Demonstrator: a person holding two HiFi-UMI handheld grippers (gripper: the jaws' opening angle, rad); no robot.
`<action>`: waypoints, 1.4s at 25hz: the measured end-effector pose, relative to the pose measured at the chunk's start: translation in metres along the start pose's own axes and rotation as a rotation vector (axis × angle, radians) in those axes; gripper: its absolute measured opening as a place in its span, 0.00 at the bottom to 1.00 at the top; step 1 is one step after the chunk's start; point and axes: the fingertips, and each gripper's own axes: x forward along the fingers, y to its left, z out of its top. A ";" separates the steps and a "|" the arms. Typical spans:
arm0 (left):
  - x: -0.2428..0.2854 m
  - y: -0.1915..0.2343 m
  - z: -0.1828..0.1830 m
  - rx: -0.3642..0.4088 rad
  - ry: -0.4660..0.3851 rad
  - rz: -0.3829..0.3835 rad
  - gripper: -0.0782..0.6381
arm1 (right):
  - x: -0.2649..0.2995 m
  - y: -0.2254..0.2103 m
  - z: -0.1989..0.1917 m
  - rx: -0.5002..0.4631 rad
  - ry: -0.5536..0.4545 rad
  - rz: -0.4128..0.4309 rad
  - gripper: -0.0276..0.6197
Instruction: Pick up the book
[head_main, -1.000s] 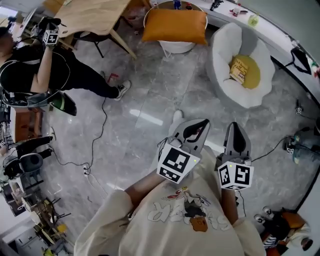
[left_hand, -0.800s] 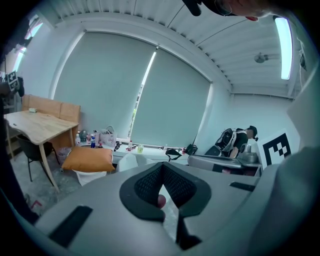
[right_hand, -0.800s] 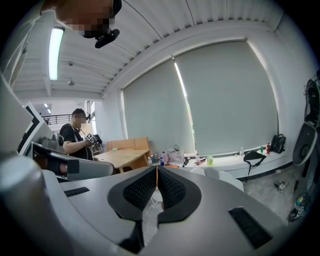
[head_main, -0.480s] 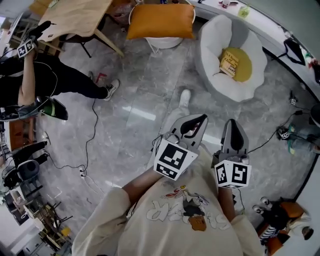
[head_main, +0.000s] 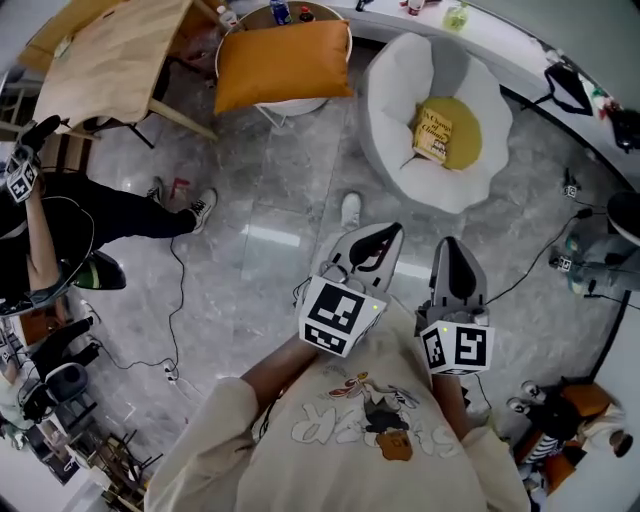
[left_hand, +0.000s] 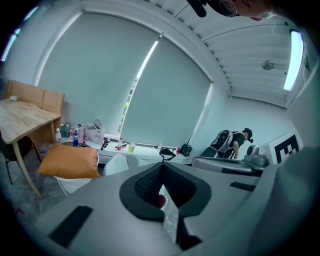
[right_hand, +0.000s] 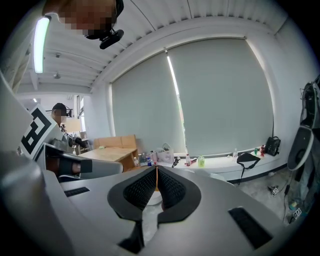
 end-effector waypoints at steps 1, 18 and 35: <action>0.008 0.009 0.007 -0.005 0.000 -0.003 0.10 | 0.012 -0.003 0.005 -0.004 0.004 -0.002 0.08; 0.113 0.103 0.071 -0.014 0.073 -0.125 0.10 | 0.137 -0.050 0.063 -0.010 0.052 -0.133 0.08; 0.195 0.091 0.090 0.014 0.095 -0.039 0.10 | 0.192 -0.131 0.081 -0.026 0.073 -0.002 0.08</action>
